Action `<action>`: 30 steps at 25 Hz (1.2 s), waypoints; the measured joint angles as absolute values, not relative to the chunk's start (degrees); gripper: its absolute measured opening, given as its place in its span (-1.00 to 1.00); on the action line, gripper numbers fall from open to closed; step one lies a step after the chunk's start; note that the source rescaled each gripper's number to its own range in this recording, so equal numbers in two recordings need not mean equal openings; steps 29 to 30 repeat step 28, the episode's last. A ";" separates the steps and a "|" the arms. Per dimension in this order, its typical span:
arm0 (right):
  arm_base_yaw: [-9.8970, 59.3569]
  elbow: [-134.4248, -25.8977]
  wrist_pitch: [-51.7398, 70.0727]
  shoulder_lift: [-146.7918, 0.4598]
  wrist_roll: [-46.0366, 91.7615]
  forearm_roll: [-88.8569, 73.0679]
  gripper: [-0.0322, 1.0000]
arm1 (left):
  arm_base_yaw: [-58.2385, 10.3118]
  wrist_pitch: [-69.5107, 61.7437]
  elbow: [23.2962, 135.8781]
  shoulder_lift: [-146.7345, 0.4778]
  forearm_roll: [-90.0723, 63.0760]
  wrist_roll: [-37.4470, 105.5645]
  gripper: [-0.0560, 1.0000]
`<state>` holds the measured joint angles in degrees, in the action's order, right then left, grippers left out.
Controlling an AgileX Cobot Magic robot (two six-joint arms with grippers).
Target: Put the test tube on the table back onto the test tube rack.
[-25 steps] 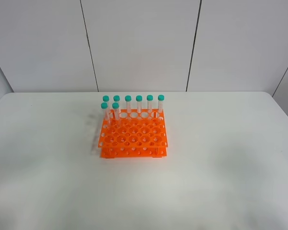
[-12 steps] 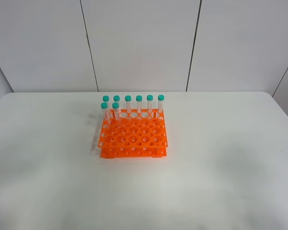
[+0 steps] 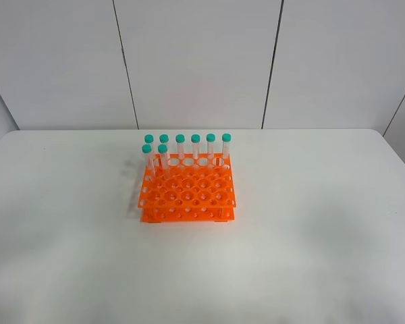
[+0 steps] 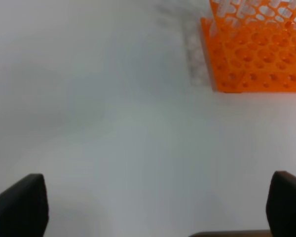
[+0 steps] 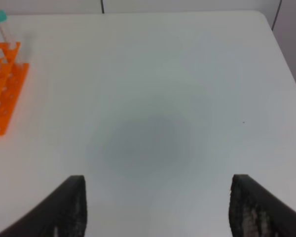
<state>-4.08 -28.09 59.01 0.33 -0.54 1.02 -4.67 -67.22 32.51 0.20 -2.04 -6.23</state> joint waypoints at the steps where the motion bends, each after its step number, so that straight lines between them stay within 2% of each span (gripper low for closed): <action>1: -4.08 -28.09 59.01 0.33 -0.54 1.02 0.21 | -4.56 -67.22 32.51 0.20 -2.04 -6.28 1.00; 30: -4.08 -28.09 59.01 0.33 -0.54 1.02 0.21 | -4.45 -67.22 32.51 0.20 -2.01 -6.47 1.00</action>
